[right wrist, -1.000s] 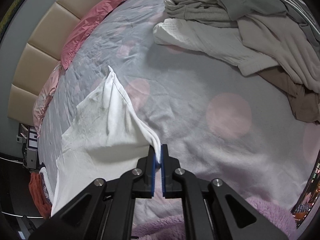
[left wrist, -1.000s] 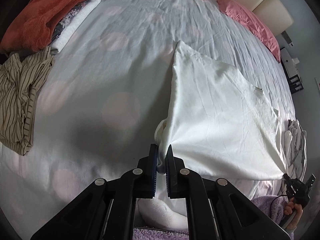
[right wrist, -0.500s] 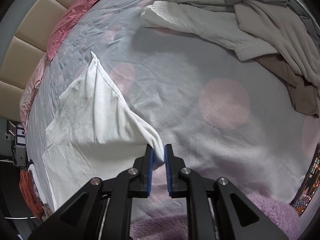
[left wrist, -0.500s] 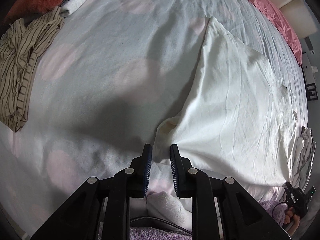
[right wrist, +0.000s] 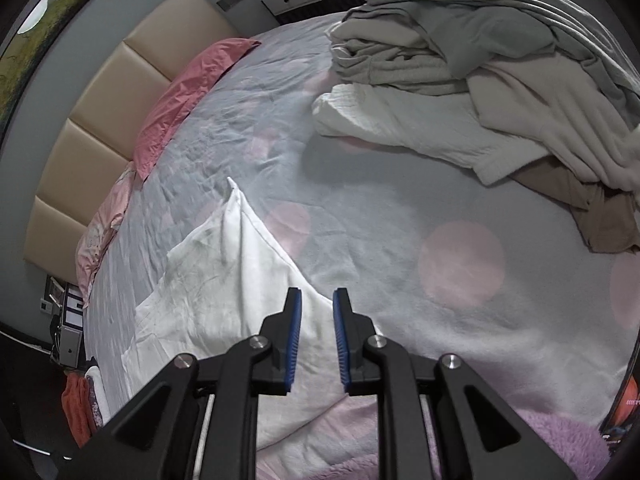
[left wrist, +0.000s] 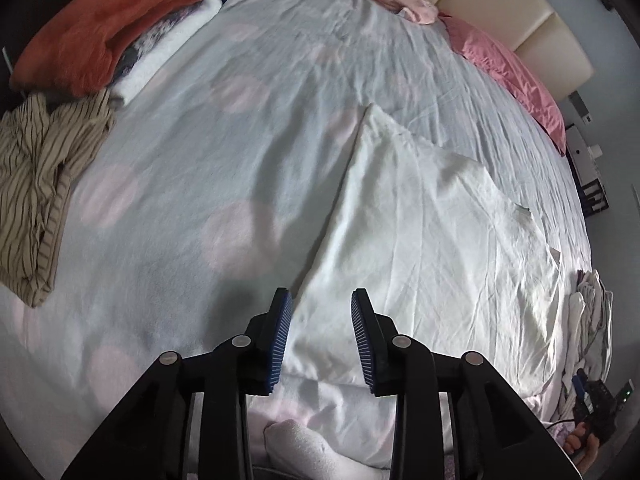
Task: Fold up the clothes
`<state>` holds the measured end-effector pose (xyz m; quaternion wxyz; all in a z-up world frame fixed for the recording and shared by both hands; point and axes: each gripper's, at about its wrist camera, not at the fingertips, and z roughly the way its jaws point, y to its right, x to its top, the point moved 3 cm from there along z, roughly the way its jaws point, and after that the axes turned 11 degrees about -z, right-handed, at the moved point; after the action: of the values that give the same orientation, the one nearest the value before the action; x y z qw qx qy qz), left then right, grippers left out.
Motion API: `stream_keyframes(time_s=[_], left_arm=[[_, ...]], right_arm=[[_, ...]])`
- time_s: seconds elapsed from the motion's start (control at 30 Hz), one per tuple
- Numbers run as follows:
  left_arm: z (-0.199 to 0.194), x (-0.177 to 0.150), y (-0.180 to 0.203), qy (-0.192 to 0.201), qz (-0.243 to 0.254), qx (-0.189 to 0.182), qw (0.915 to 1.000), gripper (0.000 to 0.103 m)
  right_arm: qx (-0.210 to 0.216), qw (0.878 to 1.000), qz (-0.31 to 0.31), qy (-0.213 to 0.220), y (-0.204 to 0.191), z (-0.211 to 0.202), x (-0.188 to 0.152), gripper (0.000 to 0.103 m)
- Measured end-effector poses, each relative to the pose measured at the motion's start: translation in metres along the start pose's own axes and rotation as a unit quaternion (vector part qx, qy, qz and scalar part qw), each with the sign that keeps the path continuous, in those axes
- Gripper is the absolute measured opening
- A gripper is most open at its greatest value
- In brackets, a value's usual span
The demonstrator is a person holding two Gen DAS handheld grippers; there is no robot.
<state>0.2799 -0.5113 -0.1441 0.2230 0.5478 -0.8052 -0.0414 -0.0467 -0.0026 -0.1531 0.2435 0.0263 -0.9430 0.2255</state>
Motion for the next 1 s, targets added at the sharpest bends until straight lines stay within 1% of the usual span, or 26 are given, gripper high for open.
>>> stream_keyframes(time_s=[0.03, 0.13, 0.2, 0.27, 0.3, 0.33, 0.37, 0.4, 0.43, 0.53, 0.6, 0.63, 0.7, 0.77, 0.9, 0.93, 1.0], left_arm=[[-0.004, 0.001, 0.012, 0.021, 0.021, 0.002, 0.9996, 0.047], [-0.013, 0.003, 0.047, 0.075, 0.081, -0.002, 0.9939, 0.047], [-0.018, 0.003, 0.069, 0.106, 0.117, -0.008, 0.9874, 0.050], [-0.021, 0.003, 0.090, 0.132, 0.148, -0.018, 0.9800, 0.062], [-0.020, 0.003, 0.099, 0.140, 0.156, -0.027, 0.9774, 0.065], [-0.018, 0.003, 0.107, 0.147, 0.161, -0.037, 0.9752, 0.071], [-0.017, 0.003, 0.116, 0.153, 0.166, -0.047, 0.9730, 0.074], [-0.015, 0.002, 0.124, 0.160, 0.171, -0.058, 0.9704, 0.075], [-0.013, 0.000, 0.131, 0.166, 0.175, -0.067, 0.9683, 0.076], [-0.002, -0.001, 0.146, 0.170, 0.175, -0.085, 0.9661, 0.076], [0.006, -0.004, 0.152, 0.179, 0.180, -0.081, 0.9637, 0.076], [0.010, -0.005, 0.154, 0.185, 0.186, -0.074, 0.9621, 0.079], [0.019, -0.004, 0.154, 0.192, 0.194, -0.056, 0.9604, 0.080], [0.027, -0.001, 0.150, 0.194, 0.194, -0.043, 0.9606, 0.080], [0.037, 0.013, 0.137, 0.191, 0.181, -0.044, 0.9637, 0.080], [0.040, 0.016, 0.133, 0.192, 0.178, -0.045, 0.9641, 0.080], [0.045, 0.022, 0.126, 0.192, 0.177, -0.042, 0.9645, 0.081]], right_arm=[[0.015, 1.000, -0.011, 0.002, -0.005, 0.001, 0.001, 0.018], [0.059, 0.997, -0.043, 0.003, -0.023, 0.006, 0.000, 0.018], [0.084, 0.995, -0.059, -0.002, -0.034, 0.012, -0.001, 0.018], [0.101, 0.993, -0.068, -0.006, -0.043, 0.017, -0.002, 0.018], [0.110, 0.992, -0.068, -0.006, -0.047, 0.020, -0.002, 0.018], [0.119, 0.991, -0.068, -0.007, -0.049, 0.022, -0.002, 0.019], [0.127, 0.990, -0.068, -0.008, -0.052, 0.024, -0.002, 0.023], [0.131, 0.989, -0.070, -0.009, -0.054, 0.027, -0.001, 0.025], [0.132, 0.989, -0.073, -0.013, -0.057, 0.030, -0.001, 0.028], [0.136, 0.987, -0.080, -0.029, -0.065, 0.043, -0.002, 0.029], [0.141, 0.986, -0.079, -0.043, -0.070, 0.053, -0.003, 0.029], [0.145, 0.985, -0.078, -0.049, -0.072, 0.058, -0.004, 0.029], [0.144, 0.985, -0.081, -0.052, -0.075, 0.064, -0.005, 0.029], [0.140, 0.985, -0.090, -0.047, -0.078, 0.064, -0.004, 0.029], [0.140, 0.984, -0.107, -0.040, -0.082, 0.057, 0.005, 0.029], [0.131, 0.984, -0.117, -0.040, -0.084, 0.056, 0.009, 0.029], [0.114, 0.981, -0.151, -0.037, -0.090, 0.053, 0.022, 0.034]])
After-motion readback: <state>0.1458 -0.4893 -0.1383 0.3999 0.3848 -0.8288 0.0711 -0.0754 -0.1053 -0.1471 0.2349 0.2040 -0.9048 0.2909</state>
